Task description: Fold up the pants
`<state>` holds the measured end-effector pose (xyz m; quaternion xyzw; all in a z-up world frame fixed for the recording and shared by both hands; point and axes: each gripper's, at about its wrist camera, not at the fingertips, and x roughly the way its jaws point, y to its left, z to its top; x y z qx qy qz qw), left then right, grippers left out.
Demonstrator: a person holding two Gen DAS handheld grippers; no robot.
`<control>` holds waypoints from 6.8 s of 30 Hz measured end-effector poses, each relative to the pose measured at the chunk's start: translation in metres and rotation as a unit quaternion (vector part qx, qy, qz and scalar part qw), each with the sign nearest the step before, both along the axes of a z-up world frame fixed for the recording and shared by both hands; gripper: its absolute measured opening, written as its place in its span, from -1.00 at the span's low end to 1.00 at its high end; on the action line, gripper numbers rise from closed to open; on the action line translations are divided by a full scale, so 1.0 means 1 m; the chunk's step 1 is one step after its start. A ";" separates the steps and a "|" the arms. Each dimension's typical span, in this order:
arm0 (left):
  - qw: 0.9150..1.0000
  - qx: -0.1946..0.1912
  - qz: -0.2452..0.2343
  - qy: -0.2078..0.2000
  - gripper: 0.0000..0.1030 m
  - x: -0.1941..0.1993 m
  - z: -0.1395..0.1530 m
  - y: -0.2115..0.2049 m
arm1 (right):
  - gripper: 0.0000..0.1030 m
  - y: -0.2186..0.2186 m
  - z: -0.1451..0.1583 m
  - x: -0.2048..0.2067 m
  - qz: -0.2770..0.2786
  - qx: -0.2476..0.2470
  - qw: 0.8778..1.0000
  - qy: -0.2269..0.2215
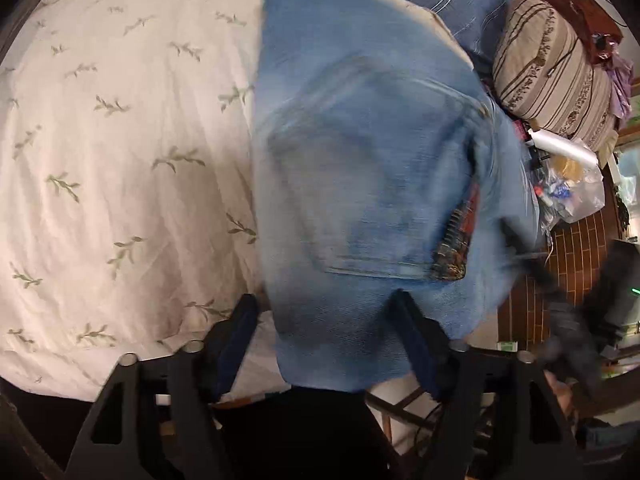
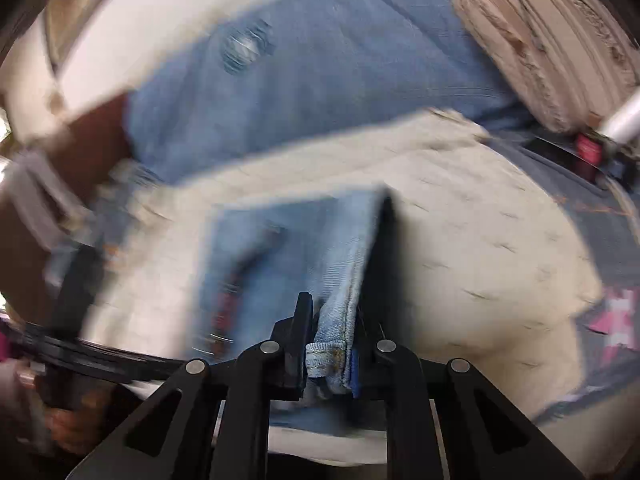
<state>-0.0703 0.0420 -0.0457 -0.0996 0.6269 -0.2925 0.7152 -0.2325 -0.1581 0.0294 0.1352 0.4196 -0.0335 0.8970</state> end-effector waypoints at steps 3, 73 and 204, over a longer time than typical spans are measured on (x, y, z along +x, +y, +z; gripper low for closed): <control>1.000 -0.006 -0.006 -0.002 0.32 -0.002 0.003 0.005 | -0.47 -0.012 -0.016 -0.001 -0.023 0.049 0.998 0.014; 0.986 0.011 0.086 -0.141 -0.20 0.000 0.076 0.103 | -0.37 0.093 0.027 0.036 0.067 0.075 0.995 0.007; 0.922 0.187 0.150 -0.305 0.34 -0.110 0.150 0.181 | 0.93 0.166 0.060 0.037 -0.021 -0.090 0.996 -0.017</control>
